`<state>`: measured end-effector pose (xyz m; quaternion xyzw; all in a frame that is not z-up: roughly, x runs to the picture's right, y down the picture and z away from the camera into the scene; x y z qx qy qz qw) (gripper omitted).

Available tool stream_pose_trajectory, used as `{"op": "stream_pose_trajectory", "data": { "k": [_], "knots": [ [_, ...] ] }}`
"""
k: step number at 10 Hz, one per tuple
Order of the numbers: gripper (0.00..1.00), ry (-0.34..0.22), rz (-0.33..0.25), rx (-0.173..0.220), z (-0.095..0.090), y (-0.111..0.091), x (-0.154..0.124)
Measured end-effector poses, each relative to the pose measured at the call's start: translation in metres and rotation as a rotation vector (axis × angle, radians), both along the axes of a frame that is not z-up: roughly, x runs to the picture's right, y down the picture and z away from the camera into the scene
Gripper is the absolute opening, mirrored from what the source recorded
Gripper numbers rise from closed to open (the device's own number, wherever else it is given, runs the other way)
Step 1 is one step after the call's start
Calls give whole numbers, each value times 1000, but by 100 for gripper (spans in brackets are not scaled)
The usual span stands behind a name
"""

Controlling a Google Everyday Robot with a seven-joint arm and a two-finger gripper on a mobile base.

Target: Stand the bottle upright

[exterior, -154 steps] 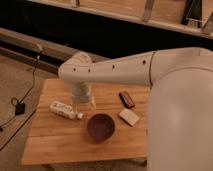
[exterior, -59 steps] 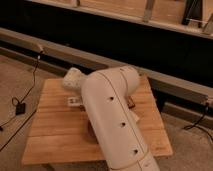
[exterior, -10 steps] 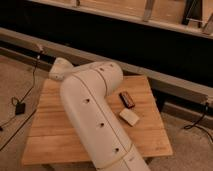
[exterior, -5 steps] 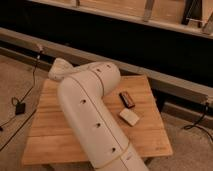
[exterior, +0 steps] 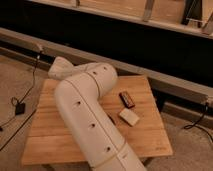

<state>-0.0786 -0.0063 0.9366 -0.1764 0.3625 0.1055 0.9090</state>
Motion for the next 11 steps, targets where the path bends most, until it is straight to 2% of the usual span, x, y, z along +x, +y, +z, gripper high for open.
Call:
{"op": "stream_pose_trajectory", "data": {
  "k": [2,4,7,11],
  "knots": [
    [62,14,29,-13,-4,-2,0],
    [62,9,86,-28,-11,0,-4],
    [62,-48,246,-33,-21,10,-16],
    [62,-143,378,-3,-37,6,-25]
  ]
}}
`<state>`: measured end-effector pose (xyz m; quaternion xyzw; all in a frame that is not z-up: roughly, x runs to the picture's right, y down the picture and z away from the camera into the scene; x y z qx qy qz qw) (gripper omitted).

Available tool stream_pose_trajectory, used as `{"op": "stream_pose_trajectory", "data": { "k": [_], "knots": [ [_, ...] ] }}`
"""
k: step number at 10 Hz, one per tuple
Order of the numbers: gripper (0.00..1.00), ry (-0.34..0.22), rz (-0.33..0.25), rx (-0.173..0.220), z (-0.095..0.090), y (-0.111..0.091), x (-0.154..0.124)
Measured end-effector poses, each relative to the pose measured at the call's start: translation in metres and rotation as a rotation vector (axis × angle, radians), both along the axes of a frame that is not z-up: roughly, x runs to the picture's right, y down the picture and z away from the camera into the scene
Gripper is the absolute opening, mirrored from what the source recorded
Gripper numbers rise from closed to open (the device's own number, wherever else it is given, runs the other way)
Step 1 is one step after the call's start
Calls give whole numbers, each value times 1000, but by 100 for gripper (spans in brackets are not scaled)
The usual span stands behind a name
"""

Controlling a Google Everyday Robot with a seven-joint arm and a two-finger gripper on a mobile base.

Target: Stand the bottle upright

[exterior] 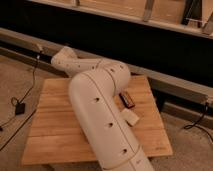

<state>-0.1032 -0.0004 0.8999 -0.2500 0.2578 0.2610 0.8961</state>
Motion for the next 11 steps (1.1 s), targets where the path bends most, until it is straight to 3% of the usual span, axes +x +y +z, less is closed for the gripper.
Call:
{"op": "stream_pose_trajectory", "data": {
  "k": [3,6,11],
  "knots": [
    [62,-59,106,40,-7,0,-10],
    [62,-82,196,63,-5,9,-20],
    [62,-129,311,41,3,30,-40]
  ]
}}
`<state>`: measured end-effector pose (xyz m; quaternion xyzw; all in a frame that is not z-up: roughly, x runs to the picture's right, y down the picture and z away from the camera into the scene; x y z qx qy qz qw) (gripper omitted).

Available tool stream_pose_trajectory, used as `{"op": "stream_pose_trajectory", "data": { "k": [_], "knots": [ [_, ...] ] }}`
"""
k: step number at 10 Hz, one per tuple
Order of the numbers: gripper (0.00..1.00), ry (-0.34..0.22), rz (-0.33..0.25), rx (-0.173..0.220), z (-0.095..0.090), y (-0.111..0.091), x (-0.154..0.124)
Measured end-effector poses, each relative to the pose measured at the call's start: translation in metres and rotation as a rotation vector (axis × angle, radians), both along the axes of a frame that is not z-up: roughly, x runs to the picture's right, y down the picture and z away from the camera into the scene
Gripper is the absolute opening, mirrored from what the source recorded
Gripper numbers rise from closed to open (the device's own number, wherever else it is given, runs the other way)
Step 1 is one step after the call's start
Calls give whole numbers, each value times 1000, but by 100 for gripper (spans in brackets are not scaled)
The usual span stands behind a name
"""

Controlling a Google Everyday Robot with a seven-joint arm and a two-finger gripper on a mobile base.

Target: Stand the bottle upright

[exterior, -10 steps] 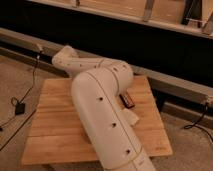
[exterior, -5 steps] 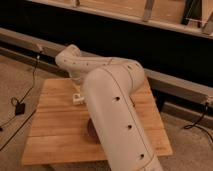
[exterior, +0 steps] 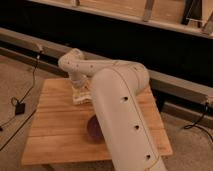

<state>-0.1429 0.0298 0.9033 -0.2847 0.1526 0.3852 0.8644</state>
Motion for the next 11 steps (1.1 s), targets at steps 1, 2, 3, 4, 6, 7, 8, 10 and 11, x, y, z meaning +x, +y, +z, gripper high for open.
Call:
{"op": "stream_pose_trajectory", "data": {
  "k": [1,2,3,4,6,7,8,10,11],
  "knots": [
    [62,-15,16,-4,3,3,-5],
    [62,-26,22,-7,5,6,-7],
    [62,-44,24,-7,7,7,-12],
    [62,-60,23,-8,9,9,-16],
    [62,-90,25,-13,12,12,-25],
    [62,-103,27,-16,13,13,-30],
    [62,-115,29,-17,15,13,-35],
    [62,-134,28,-15,17,11,-43],
    [62,-144,28,-13,18,10,-47]
  ]
}}
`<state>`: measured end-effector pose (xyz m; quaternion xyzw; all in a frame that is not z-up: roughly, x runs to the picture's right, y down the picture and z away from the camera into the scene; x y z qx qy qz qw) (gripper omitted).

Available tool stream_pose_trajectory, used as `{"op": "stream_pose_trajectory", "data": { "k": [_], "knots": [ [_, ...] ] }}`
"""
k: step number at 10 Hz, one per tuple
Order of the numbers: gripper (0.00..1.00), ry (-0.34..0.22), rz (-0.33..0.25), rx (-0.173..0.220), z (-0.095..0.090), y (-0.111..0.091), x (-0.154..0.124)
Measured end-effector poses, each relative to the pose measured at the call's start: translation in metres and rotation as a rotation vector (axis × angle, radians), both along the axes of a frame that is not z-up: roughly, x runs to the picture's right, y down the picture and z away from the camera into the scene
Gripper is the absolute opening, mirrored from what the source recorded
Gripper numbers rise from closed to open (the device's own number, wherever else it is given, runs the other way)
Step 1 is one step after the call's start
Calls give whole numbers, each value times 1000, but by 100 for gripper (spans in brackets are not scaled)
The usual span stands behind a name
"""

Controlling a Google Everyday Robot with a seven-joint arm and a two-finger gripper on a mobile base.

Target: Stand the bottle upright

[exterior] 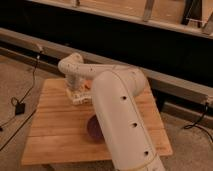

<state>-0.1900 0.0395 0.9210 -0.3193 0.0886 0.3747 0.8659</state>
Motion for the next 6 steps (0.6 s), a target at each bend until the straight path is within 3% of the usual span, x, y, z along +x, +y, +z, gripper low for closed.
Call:
{"op": "stream_pose_trajectory", "data": {
  "k": [3,6],
  "knots": [
    [62,-23,4,-11,3,4,-9],
    [62,-29,17,-49,8,19,-10]
  ]
}}
